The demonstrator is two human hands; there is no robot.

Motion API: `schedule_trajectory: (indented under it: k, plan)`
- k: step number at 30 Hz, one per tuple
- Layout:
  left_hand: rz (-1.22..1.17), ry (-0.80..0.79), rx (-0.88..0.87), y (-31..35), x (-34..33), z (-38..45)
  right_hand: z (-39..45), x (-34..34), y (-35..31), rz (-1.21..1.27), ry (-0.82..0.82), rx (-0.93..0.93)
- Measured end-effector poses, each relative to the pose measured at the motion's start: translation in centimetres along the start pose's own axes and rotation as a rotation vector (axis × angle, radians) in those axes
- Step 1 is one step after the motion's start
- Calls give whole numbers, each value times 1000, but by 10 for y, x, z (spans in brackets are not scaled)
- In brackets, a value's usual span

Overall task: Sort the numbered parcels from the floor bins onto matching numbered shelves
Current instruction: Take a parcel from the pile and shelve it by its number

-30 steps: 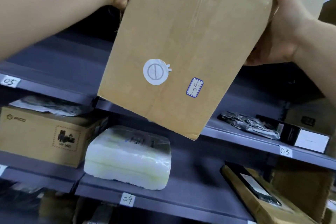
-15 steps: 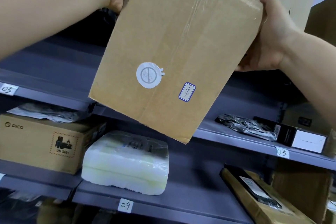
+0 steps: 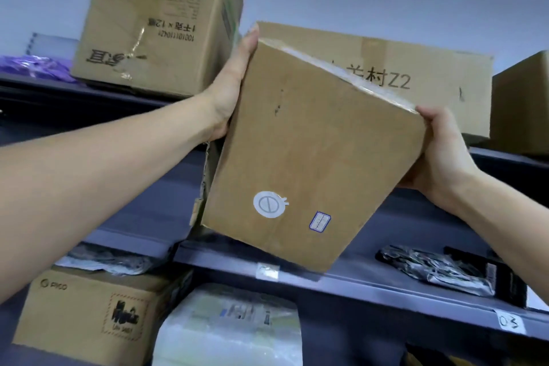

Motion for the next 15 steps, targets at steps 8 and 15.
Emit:
schedule_trajectory:
  k: [8,15]
  plan:
    - [-117,54,203,-27,24,-5,12,0,43,-2,-54,86]
    - [-54,57,289,-43,24,-11,18,2,78,22,-107,102]
Point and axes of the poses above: each hand's wrist, its own z-axis towards the middle knuckle, its own x-axis out of the back of the hand, y = z × x, the point moved 2 cm from there along z, towards the middle knuckle, and after that the axes turned 10 degrees about -x, right-handed, at the moved point
